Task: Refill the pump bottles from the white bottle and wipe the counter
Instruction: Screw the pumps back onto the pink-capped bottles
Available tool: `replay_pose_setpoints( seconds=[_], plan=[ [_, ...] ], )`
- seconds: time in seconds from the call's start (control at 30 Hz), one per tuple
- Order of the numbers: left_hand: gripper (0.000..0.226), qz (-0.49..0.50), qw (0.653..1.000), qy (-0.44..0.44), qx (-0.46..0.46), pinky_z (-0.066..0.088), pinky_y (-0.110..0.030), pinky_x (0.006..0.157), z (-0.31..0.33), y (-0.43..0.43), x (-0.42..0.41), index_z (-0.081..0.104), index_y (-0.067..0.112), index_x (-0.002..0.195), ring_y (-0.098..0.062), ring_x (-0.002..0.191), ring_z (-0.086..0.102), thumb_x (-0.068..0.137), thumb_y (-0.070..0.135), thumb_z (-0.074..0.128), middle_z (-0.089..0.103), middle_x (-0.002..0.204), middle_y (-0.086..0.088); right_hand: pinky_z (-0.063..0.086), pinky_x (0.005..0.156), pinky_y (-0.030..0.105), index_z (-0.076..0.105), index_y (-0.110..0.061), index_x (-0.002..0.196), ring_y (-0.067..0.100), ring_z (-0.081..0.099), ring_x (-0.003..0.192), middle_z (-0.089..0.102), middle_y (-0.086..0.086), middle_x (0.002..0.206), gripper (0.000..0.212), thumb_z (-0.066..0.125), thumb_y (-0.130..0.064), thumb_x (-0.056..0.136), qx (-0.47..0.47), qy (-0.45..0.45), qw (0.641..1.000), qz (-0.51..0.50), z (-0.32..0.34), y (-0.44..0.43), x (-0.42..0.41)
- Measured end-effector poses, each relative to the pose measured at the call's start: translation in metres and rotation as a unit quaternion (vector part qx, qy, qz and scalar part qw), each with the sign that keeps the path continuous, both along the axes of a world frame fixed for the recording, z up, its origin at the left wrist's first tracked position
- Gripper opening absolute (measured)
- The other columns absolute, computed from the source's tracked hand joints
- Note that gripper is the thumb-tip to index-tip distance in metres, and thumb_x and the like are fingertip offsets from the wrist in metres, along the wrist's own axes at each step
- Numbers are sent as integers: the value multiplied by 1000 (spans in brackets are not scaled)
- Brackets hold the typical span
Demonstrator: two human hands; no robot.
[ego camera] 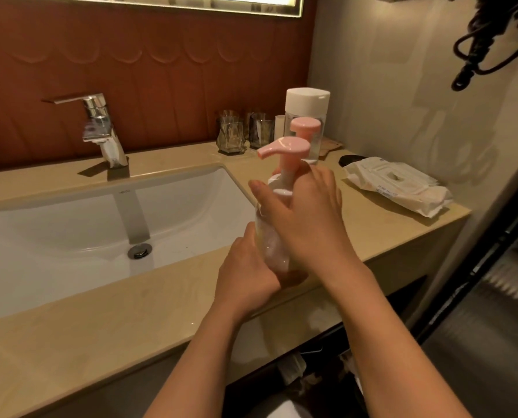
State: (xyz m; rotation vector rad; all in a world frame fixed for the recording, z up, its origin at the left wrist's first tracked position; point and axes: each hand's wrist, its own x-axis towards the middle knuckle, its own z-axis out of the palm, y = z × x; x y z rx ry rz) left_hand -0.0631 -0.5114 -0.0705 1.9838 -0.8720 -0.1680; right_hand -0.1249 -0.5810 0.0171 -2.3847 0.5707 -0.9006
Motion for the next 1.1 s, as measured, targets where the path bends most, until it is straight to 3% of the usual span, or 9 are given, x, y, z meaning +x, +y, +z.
replay_pose_setpoints(
  seconds=[0.13,0.2,0.27,0.43,0.53,0.7,0.87,1.0,1.1],
  plan=[
    [74,1,1000,-1,5,55,-37,76,-2,1,3,42,43,116,-5,92,59,50,64,71,60,103,15,41,97,29,49,-27,122,6,44,116,50,-8,121,33,41,-44,96,124,-62,973,182,-3,-5,-20],
    [78,5,1000,14,1,54,-38,77,-3,2,3,41,45,114,-7,94,59,47,60,77,59,106,14,43,86,12,50,-39,116,-12,50,108,55,-25,112,21,47,-33,96,149,-83,958,230,2,-13,-32],
    [80,10,1000,16,-1,54,-38,78,-2,4,1,40,45,113,-8,95,58,44,58,78,58,107,14,39,77,1,51,-42,114,-22,49,100,54,-34,106,33,60,-24,88,144,-95,958,228,8,-25,-37],
    [77,-3,1000,24,-4,53,-39,81,2,6,1,40,47,109,-7,96,58,43,57,78,59,106,16,46,95,19,56,-24,122,3,58,110,64,-9,116,61,78,-27,64,156,-63,953,251,22,-41,-19],
    [79,-23,999,31,-7,54,-38,83,2,7,1,39,48,111,-6,98,57,43,58,77,58,108,17,48,82,9,59,-21,117,0,59,103,64,-10,112,52,77,-27,69,167,8,945,280,26,-36,-5],
    [81,-19,999,37,-14,55,-37,82,-3,6,4,43,45,113,-8,97,60,41,60,77,61,106,15,47,75,16,64,-25,90,4,59,94,65,-9,99,16,73,-32,77,187,11,962,201,20,-23,2],
    [64,3,1000,2,8,52,-26,70,-5,1,4,41,40,115,-7,88,59,60,54,71,59,102,11,52,76,29,56,-25,83,9,59,84,61,-9,85,24,65,-47,80,108,-102,989,-2,2,10,6],
    [36,20,1000,12,-16,47,-28,66,-5,5,1,49,30,108,-14,86,58,78,47,61,59,96,3,43,97,40,51,-26,98,12,52,105,54,-11,102,28,55,-51,86,52,-143,986,-61,-8,30,4],
    [52,1,999,13,-37,52,-37,73,0,5,-1,51,29,110,-17,93,58,69,60,51,61,97,5,35,105,44,51,-20,118,14,42,124,50,-5,127,41,45,-50,90,65,-117,991,-11,-16,30,-9]
  ],
)
